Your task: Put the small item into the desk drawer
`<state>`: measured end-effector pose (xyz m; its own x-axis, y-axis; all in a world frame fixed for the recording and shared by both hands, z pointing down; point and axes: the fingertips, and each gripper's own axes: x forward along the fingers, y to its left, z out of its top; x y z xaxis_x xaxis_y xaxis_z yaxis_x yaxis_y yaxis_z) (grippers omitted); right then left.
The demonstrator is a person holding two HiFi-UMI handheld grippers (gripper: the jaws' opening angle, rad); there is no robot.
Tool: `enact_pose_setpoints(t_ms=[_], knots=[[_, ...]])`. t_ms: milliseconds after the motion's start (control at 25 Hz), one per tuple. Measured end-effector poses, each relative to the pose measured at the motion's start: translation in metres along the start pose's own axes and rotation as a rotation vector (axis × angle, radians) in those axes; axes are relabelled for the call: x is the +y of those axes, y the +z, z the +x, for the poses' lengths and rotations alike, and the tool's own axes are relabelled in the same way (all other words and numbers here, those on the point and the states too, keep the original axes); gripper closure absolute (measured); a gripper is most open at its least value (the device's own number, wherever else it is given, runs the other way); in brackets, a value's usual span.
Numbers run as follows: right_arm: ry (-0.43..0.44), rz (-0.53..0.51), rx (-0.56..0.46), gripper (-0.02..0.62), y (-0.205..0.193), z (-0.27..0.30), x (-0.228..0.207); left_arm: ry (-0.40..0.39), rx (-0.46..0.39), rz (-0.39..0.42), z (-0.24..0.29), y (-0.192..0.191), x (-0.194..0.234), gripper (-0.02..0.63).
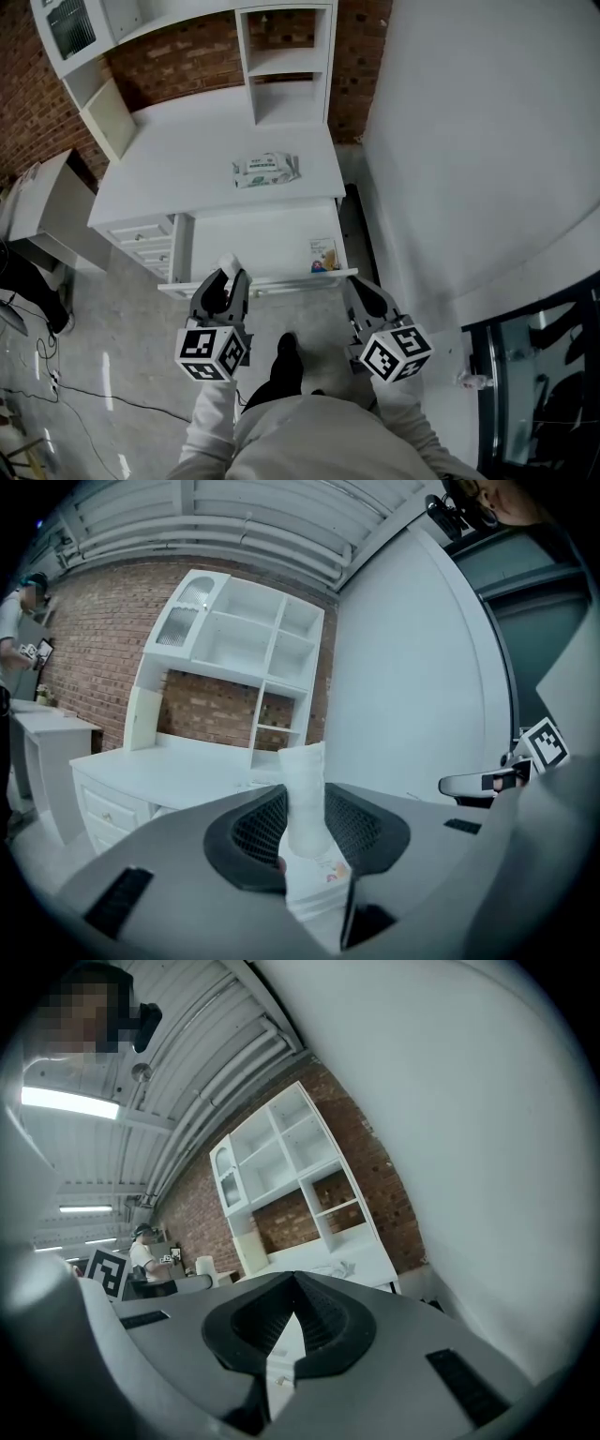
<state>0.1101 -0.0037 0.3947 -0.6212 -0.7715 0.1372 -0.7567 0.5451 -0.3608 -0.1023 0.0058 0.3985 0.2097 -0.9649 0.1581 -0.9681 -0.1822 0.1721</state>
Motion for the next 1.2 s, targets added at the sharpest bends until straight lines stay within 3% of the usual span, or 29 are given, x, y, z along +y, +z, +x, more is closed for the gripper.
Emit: enact_pose_setpoints(t_ms=[560,1200], knots=[[-0.038,-0.002,0.012,0.568,0.023,0.126,-0.014,-0.099,0.018,0.015,0.117,0.028,0.068,0.472],[-0.104,-0.012,-0.002,0.568,0.036,0.165,-0.031,-0.167,0.035,0.007,0.16,0.031,0.087,0.472]])
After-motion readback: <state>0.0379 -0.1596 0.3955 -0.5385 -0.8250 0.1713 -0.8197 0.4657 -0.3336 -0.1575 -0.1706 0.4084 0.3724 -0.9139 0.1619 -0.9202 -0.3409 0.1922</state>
